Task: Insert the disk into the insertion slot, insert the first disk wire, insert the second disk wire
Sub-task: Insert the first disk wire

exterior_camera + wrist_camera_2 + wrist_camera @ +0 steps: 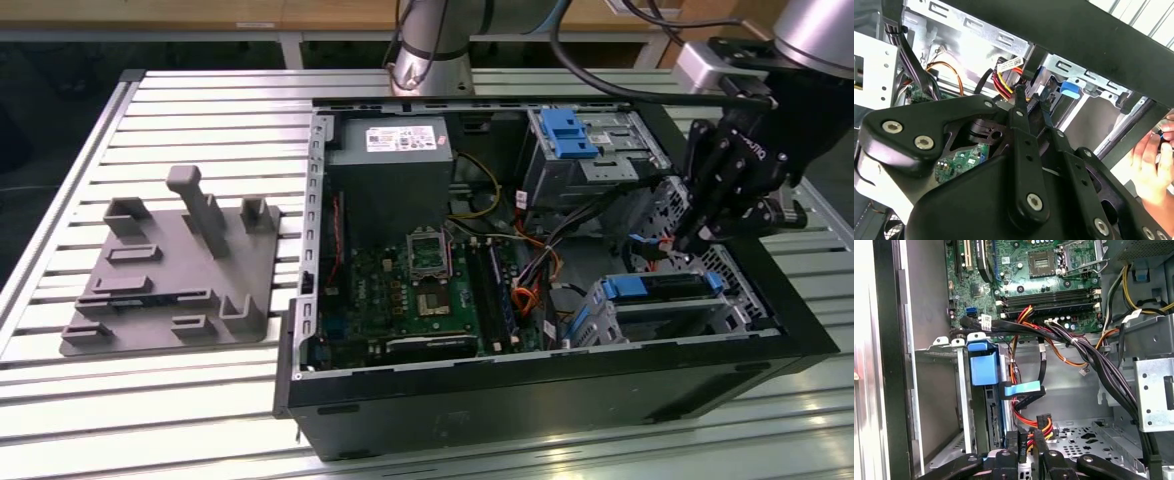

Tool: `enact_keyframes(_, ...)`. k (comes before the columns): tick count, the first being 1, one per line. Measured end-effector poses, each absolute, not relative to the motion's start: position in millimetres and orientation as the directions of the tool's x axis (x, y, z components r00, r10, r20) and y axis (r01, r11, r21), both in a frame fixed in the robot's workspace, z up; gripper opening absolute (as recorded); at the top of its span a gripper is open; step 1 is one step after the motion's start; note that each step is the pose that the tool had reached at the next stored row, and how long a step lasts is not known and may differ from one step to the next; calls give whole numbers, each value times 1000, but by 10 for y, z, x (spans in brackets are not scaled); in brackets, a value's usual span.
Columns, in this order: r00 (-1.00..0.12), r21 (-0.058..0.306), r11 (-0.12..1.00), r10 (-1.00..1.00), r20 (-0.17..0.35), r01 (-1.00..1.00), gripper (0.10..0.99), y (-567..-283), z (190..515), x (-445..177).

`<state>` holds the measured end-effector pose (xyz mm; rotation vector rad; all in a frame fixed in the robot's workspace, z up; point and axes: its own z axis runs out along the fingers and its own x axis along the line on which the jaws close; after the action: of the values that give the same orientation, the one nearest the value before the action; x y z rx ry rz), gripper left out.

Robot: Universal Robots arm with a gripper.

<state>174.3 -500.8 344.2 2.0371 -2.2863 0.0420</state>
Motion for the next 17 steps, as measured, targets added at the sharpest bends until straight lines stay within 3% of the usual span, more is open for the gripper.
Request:
enact_keyframes(3, -113, 31, 116, -990, 84, -993, 255, -5008, 3442, 1730)
enact_keyframes(4, -113, 31, 116, -990, 86, -993, 188, -5008, 3441, 1728)
enact_keyframes(6, -113, 30, 116, -990, 89, -993, 165, -5008, 3442, 1725)
enact_keyframes(17, -106, 36, 110, -990, 93, -993, 165, -5007, 3442, 1750)
